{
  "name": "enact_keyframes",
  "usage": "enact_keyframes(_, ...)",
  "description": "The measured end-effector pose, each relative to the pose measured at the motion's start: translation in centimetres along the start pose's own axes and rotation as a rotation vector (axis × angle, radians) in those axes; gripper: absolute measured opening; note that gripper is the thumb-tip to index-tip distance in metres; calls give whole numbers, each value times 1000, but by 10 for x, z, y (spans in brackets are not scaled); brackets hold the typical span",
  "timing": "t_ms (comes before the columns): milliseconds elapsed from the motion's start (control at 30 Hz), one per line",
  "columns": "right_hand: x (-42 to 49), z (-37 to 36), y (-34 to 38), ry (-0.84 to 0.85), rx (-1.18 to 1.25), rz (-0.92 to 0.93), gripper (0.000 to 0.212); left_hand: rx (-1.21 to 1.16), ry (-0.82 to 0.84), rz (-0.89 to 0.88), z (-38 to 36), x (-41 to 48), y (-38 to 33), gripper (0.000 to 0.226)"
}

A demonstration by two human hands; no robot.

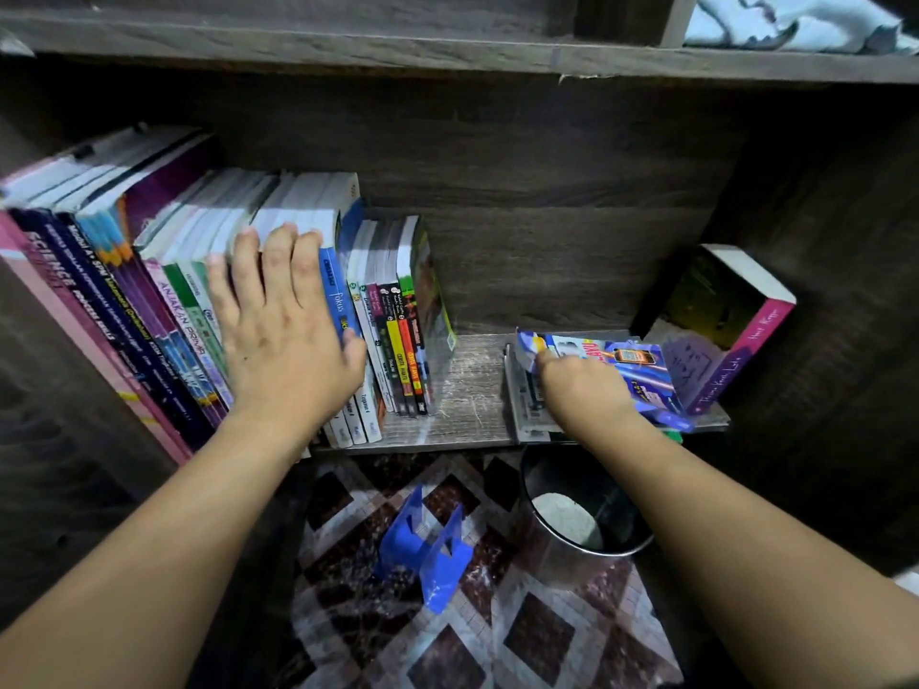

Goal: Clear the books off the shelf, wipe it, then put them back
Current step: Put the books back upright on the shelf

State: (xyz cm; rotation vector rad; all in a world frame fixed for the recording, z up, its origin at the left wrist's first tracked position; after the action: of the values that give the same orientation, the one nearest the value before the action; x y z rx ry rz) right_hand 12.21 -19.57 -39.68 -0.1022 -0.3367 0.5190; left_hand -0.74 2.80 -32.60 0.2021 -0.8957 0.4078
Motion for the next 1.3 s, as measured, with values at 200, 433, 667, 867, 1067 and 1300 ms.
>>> enact_keyframes(200,22,47,29,-326,278,-187,19,2,8,-12,0,-1,2,89)
enact_keyframes(433,33,43,93,-485,684,-127,41,7,20,-44,3,-2,6,92)
enact_keyframes(667,52,23,104,-495,875,-132,45,6,27,-69,3,-4,10,93)
enact_keyframes(867,49,16,104,-515,1187,-250,42,23,34,-60,2,-3,8,94)
enact_keyframes(1067,51,10,85,-78,940,-72,74,25,44,-63,2,-4,9,95)
enact_keyframes(1300,32,-28,47,104,359,3,52,34,41,-77,2,-4,12,95)
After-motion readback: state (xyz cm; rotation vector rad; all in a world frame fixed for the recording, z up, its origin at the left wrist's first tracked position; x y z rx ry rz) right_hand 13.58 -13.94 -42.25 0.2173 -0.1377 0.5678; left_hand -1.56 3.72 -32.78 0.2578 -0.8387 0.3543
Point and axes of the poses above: each hand's wrist, its own x-axis towards the middle knuckle, its own z-axis out of the back of the hand, y = z × x, the point moved 3 cm from there along x, towards the middle knuckle, and after that the axes turned 14 degrees about -y, right-handed, at the moved point
